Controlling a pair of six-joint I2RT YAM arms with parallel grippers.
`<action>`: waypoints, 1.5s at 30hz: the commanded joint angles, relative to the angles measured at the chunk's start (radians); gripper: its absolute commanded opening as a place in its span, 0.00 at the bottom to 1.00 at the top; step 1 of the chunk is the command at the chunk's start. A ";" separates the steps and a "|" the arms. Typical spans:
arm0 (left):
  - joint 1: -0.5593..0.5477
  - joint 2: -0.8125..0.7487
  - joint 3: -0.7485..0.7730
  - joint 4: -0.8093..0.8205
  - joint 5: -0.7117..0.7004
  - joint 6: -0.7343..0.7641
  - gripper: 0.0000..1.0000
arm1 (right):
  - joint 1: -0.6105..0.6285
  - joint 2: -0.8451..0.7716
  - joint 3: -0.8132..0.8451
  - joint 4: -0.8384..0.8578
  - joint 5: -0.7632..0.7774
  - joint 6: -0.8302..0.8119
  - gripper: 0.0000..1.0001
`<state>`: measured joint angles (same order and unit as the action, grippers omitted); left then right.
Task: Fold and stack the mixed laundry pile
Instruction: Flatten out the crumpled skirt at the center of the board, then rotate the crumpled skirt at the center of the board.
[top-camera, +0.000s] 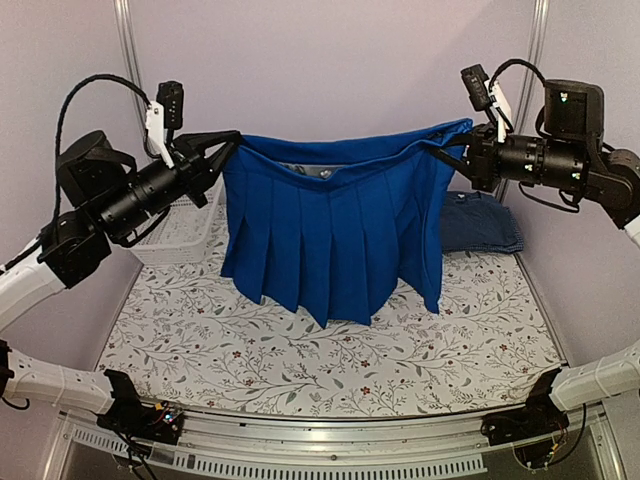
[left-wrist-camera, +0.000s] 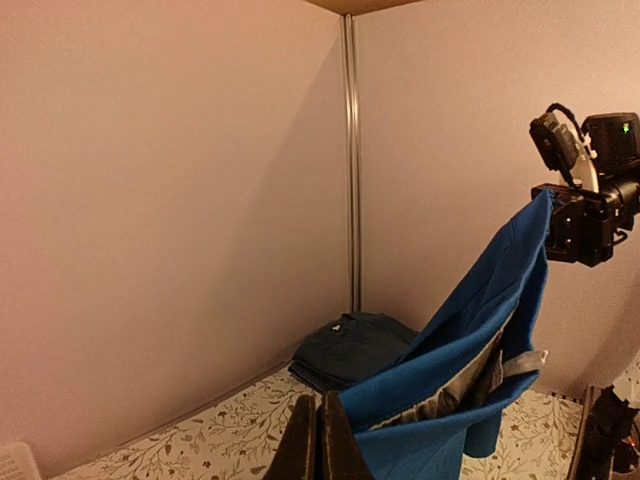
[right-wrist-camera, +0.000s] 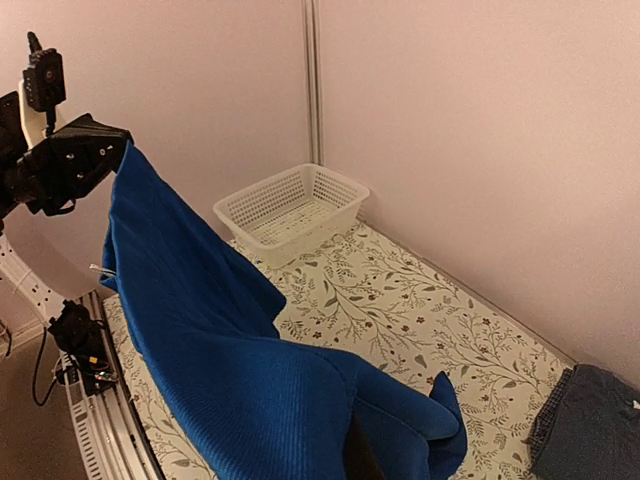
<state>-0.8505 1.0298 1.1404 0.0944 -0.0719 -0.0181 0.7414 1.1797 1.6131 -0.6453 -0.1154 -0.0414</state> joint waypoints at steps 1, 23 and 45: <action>0.002 -0.068 0.053 -0.204 0.118 -0.070 0.00 | -0.007 -0.053 0.045 -0.027 -0.257 0.034 0.00; 0.514 0.427 0.036 -0.252 0.219 -0.327 0.78 | -0.443 0.499 -0.178 0.134 -0.385 0.251 0.87; 0.483 0.641 -0.175 -0.191 0.240 -0.406 0.73 | -0.384 0.819 -0.282 0.190 -0.285 0.157 0.71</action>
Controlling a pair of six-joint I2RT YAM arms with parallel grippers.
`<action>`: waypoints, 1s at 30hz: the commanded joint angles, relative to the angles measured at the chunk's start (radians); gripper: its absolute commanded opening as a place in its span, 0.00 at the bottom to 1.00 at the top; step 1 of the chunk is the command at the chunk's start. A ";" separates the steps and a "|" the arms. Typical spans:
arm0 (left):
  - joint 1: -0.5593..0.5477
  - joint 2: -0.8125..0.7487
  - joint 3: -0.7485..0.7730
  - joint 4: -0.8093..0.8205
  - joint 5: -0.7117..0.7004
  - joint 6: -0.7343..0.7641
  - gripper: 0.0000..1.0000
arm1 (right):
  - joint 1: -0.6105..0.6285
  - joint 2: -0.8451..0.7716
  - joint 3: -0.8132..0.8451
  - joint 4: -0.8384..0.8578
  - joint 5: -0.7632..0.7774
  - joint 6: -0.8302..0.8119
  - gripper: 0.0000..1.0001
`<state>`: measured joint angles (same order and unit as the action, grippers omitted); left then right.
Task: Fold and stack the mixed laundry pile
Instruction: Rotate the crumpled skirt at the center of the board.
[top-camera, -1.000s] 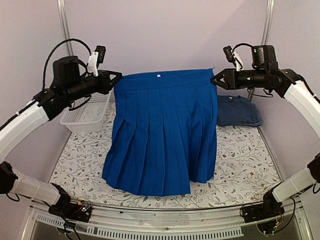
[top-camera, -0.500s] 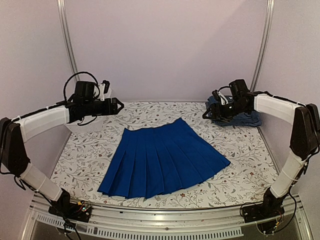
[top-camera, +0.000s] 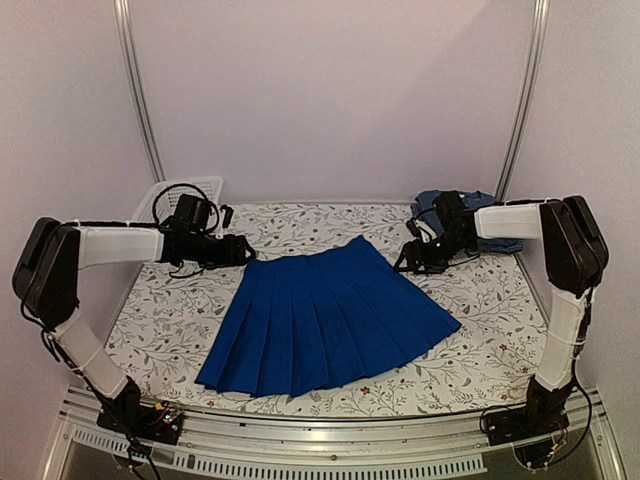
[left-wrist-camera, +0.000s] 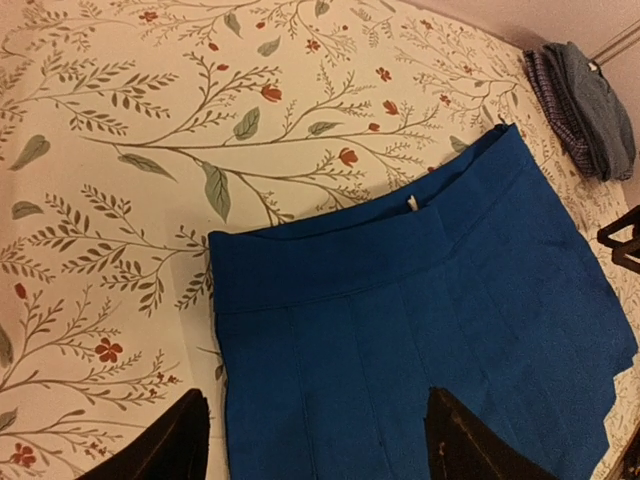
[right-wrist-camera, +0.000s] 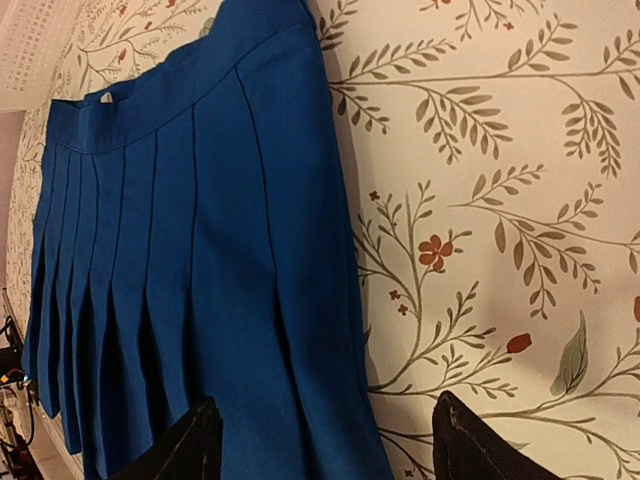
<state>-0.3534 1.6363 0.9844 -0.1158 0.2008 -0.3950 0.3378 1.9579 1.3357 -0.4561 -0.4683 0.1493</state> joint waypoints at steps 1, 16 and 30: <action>-0.016 0.045 -0.021 0.015 -0.048 -0.032 0.73 | 0.019 0.051 -0.008 0.000 0.077 -0.035 0.72; -0.049 0.286 0.081 -0.024 -0.150 -0.042 0.48 | 0.021 0.121 -0.079 0.032 0.009 -0.040 0.37; -0.050 0.589 0.507 -0.056 -0.101 0.095 0.04 | 0.104 -0.162 -0.488 0.287 -0.166 0.190 0.00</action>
<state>-0.3950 2.1410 1.3762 -0.1600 0.0860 -0.3695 0.3763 1.8881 0.9844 -0.2237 -0.5934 0.2115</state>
